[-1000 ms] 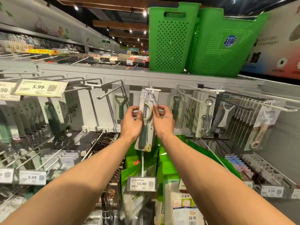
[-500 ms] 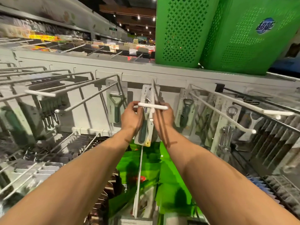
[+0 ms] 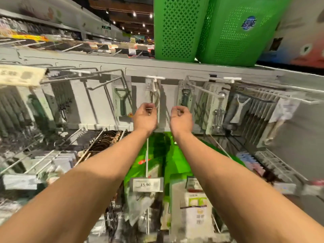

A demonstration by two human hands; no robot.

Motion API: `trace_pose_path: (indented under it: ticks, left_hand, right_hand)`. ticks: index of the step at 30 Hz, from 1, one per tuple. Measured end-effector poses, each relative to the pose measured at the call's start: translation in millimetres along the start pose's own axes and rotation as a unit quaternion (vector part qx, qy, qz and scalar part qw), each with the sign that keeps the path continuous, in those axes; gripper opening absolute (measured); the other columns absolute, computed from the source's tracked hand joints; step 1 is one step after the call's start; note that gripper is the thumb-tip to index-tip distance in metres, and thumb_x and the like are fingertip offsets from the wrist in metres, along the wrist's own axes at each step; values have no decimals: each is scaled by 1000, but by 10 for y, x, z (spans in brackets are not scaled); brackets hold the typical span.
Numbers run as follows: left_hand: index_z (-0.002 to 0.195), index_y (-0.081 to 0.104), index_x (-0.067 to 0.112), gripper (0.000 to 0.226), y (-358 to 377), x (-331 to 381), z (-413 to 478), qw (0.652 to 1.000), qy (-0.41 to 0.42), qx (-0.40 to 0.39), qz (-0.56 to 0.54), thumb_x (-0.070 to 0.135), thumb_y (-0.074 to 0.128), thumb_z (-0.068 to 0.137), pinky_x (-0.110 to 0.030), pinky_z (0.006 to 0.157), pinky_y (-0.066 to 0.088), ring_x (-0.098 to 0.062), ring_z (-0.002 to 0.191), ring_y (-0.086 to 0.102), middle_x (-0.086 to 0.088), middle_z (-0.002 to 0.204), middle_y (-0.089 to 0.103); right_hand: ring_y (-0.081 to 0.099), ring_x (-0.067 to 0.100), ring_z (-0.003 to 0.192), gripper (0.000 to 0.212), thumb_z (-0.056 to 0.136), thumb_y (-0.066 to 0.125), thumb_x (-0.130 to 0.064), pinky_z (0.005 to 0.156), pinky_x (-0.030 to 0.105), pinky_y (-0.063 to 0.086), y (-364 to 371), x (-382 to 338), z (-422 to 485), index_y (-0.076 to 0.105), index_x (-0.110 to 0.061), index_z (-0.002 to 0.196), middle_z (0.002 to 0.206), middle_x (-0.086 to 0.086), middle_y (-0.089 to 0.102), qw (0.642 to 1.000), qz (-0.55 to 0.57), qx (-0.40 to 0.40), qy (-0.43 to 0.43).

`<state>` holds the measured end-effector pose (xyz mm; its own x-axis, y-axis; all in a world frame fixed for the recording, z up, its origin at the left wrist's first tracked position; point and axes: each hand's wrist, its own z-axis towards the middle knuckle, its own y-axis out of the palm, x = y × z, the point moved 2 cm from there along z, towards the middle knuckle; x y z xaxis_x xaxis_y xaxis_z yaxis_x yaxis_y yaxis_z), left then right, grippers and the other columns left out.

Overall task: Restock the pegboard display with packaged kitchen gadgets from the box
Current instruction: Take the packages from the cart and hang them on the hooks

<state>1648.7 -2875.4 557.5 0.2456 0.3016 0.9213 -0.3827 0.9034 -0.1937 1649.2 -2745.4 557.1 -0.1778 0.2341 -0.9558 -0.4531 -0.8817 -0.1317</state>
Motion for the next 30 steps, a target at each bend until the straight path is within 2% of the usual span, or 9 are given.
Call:
trace_pose_path:
  ticks: [5,9,12,15,17,20,21,25,30]
  left_hand:
    - [120,71,8,22,286,210,-788,997,1,-70,20,18,60,105,-20,81,40,-22,103,67,-7,110,73]
    - [114,74,15,17,745,331,-1496,991,1,-133,15,22,62,104,-18,76,38,-13,94,61,1,103,70]
    - [102,72,19,8,1261,320,-2082,980,-2,-200,-8,18,64,101,-30,91,54,-26,99,72,-5,104,77]
    - [96,68,26,5,1844,208,-2602,962,-13,-271,-15,29,65,97,-46,94,59,-30,100,73,-7,106,78]
    - [91,68,26,14,2201,225,-2997,952,-22,-305,-20,38,61,91,-47,92,60,-30,97,74,-6,104,78]
    - [92,69,24,7,2737,208,-3584,926,-31,-375,-26,24,65,97,-47,93,60,-31,97,74,-6,100,76]
    - [88,69,24,7,3013,187,-3895,915,-43,-399,-33,28,66,93,-51,92,61,-33,97,74,-6,97,76]
    - [82,70,32,38,3984,-185,-4876,868,-88,-487,-27,61,53,66,-61,85,61,-37,93,76,-7,99,79]
    - [83,69,30,25,4309,-124,-5709,841,-105,-530,16,51,57,77,-58,88,61,-42,95,74,-7,93,77]
  right_hand:
    - [65,28,112,25,102,56,-30,79,26,36,-857,65,-568,71,-14,114,113,9,75,996,-62,59,21]
    - [67,25,104,20,100,58,-31,78,26,39,-1581,314,-937,71,-18,106,98,3,75,990,-67,112,54]
    - [68,27,102,17,99,58,-32,83,30,47,-2189,625,-1179,71,-21,99,99,5,77,982,-56,153,92]
    - [65,32,112,24,100,55,-30,87,31,43,-2821,931,-1410,73,-15,106,116,10,74,971,-81,186,128]
    - [66,29,105,21,99,57,-30,81,27,42,-3296,1165,-1564,73,-16,102,108,8,76,960,-71,220,159]
    - [67,23,96,13,99,60,-29,81,24,43,-3983,1479,-1790,69,-21,94,96,4,76,943,-69,268,185]
    - [67,24,93,12,98,60,-32,83,25,46,-4340,1700,-1907,66,-24,91,95,4,76,933,-82,286,203]
    - [74,35,84,22,82,53,-55,83,50,60,-5457,2726,-2244,62,-35,85,84,4,77,897,-92,327,284]
    - [71,23,78,34,90,51,-50,80,36,59,-6180,3148,-2775,66,-19,88,79,-1,73,855,-117,359,357]
